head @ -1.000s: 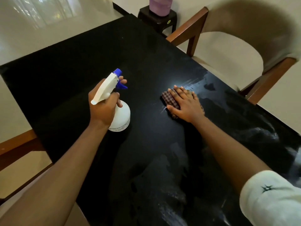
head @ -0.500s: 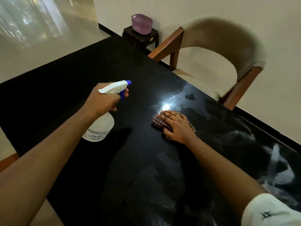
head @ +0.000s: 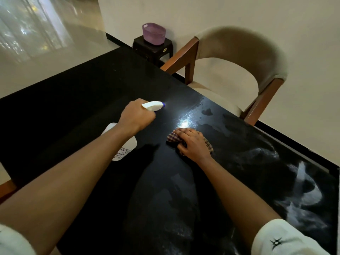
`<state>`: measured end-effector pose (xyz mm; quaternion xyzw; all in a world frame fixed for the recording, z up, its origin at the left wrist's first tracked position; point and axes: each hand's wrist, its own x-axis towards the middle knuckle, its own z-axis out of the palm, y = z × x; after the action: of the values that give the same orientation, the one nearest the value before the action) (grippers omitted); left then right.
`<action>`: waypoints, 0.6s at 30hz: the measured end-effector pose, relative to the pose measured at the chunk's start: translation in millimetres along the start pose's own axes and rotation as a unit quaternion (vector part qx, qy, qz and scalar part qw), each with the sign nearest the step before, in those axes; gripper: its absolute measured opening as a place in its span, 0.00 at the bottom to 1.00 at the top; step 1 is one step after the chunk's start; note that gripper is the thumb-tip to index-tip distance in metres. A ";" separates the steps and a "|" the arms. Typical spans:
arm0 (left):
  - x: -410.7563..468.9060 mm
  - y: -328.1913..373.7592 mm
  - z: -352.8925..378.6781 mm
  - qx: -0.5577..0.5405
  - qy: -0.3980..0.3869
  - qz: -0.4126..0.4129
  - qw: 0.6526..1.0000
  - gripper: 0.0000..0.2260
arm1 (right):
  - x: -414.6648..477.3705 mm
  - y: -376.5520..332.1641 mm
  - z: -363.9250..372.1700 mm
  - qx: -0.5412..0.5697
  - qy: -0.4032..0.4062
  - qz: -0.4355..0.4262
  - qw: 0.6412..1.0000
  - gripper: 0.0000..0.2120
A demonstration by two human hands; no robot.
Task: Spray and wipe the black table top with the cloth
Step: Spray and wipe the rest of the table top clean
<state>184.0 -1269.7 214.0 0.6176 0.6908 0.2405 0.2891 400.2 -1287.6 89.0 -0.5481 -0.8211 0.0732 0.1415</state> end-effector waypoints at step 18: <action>-7.6 -34.7 -9.5 -0.264 0.094 0.086 0.956 0.20 | 58.3 40.8 4.1 -0.072 -0.089 0.048 0.992 0.36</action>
<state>153.2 -1281.3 197.7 0.5507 0.5711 0.4951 0.3543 413.8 -1217.9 82.7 -0.5866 -0.8065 0.0692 0.0244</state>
